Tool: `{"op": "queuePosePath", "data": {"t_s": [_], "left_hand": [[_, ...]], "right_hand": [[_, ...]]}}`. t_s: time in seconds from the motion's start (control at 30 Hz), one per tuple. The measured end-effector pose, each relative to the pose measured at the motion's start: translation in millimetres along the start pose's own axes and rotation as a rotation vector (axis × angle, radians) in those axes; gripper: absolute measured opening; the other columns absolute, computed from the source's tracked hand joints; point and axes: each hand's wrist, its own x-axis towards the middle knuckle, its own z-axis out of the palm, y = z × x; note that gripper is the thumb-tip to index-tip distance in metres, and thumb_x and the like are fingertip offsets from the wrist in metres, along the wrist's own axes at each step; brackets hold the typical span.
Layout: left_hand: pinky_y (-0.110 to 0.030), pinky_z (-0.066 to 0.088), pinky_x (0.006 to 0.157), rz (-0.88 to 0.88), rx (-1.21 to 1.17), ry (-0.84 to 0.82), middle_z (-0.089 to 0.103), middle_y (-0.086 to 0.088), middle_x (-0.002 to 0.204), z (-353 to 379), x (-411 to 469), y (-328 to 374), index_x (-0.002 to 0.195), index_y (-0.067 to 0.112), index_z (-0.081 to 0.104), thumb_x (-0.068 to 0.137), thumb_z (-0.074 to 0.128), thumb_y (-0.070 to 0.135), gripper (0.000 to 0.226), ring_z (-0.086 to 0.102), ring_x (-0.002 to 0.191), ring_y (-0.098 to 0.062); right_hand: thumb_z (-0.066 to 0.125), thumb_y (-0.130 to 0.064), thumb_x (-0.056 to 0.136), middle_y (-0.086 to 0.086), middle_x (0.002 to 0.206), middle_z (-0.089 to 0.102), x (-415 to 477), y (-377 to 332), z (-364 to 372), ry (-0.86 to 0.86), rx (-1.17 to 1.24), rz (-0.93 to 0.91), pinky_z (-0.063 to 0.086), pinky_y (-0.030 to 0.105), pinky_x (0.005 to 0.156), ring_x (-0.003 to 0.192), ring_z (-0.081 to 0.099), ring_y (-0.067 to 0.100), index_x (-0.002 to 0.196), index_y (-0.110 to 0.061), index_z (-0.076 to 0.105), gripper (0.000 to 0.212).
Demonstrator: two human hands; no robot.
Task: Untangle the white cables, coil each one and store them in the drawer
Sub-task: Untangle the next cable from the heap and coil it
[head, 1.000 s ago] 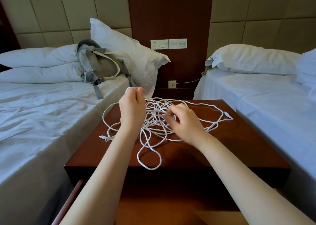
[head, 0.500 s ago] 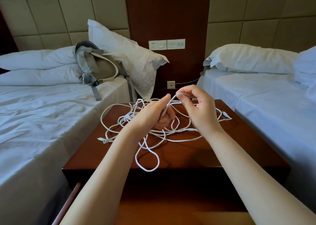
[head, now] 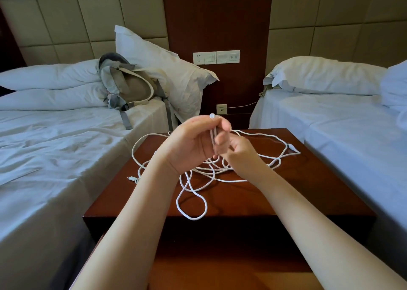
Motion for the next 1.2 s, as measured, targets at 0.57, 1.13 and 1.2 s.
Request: {"op": "queuePosePath", "data": {"t_s": [0.57,1.13,1.2], "left_hand": [[-0.026,0.048,0.07,0.53,0.757,1.279,0.063,-0.001,0.068,-38,-2,-19,0.066,0.021,0.061,0.095,0.045,0.008,0.035,0.061,0.067,-0.012],[-0.013,0.018,0.035,-0.551,0.628,0.567,0.023,0.002,0.032,-27,3,-27,0.042,0.011,0.035,0.094,0.02,0.06,0.073,0.021,0.028,-0.01],[-0.012,0.016,0.033,-0.58,0.472,0.391,0.021,0.003,0.034,-30,0,-24,0.04,0.014,0.033,0.092,0.023,0.06,0.07,0.018,0.029,-0.008]], "right_hand": [[0.056,-0.018,0.089,-0.013,0.061,0.045,13,44,37,0.21,-0.473,-0.344,0.03,0.022,0.06,0.059,0.039,0.003,0.067,-0.015,0.057,0.022],[0.053,-0.01,0.09,0.004,0.081,0.067,13,44,29,0.394,-0.351,-0.388,0.038,0.011,0.071,0.078,0.057,0.011,0.086,-0.006,0.065,0.014],[0.049,-0.017,0.089,0.004,0.082,0.067,13,42,29,0.385,-0.342,-0.395,0.034,0.004,0.075,0.081,0.054,0.008,0.085,-0.005,0.065,0.02]]}}
